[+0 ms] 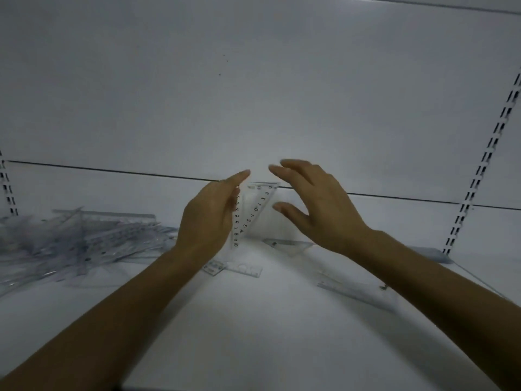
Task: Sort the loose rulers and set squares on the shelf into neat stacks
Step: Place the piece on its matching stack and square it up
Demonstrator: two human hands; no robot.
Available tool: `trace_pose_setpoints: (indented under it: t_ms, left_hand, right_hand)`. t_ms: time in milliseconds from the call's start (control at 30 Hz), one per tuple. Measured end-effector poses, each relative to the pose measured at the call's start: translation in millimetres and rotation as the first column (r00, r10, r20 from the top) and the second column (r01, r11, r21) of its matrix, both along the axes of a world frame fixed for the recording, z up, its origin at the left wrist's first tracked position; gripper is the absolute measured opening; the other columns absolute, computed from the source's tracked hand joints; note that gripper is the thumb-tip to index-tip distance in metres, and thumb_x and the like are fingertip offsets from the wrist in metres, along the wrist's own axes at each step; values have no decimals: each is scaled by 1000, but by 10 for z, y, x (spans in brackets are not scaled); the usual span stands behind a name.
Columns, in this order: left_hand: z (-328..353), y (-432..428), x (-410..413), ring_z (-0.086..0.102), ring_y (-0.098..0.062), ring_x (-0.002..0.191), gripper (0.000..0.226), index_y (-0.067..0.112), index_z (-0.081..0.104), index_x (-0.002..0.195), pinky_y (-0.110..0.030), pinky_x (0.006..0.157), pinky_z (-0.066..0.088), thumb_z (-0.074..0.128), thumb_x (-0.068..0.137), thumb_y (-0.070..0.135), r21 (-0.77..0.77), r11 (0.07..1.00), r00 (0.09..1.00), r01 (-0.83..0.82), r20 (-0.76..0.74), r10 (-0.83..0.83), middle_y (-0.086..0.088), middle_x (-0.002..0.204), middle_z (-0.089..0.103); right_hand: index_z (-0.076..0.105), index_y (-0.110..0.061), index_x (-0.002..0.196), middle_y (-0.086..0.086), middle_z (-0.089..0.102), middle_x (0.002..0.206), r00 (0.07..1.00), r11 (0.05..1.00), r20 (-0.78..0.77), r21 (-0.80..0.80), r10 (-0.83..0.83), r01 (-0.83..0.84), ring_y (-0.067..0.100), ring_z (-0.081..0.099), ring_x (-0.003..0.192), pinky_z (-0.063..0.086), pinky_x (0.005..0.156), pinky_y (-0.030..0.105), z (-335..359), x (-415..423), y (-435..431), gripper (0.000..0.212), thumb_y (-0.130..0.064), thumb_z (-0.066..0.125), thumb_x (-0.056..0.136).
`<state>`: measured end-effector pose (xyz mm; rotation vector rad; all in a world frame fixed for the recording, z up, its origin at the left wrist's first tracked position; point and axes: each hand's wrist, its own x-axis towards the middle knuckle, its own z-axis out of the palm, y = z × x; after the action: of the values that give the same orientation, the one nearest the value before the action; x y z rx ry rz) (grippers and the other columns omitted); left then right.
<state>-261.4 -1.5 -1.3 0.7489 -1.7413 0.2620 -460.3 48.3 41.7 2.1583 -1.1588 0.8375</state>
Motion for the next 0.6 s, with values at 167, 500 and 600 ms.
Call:
trace_pose_setpoints:
  t_ms: [167,500,600]
  left_hand:
    - [50,227,-84,56,-16,64,39,11,49,128,-17,58,38,30,102,33,-355,935,978,-3,196,78,-7,78,64]
    - [-219,404,-293,49,-15,115,54,26,39,138,-34,92,43,34,92,54,112,991,777,78,616,-131,3,133,51]
    - [-181,446,-458,37,-8,127,68,34,25,144,-29,102,34,41,86,65,325,944,728,63,632,-266,11,145,37]
  right_hand:
    - [72,-17,97,-5,74,87,998,996,-16,74,60,-59,15,67,75,34,79,25,209,97,243,25,-32,56,86]
    - [65,-20,76,-8,70,79,889,941,406,331,-211,72,2,65,76,48,70,16,-108,-1036,836,10,-16,70,83]
    - [73,-18,82,-5,73,85,907,929,320,331,-274,164,8,65,77,52,76,27,-320,-1231,951,4,-15,70,82]
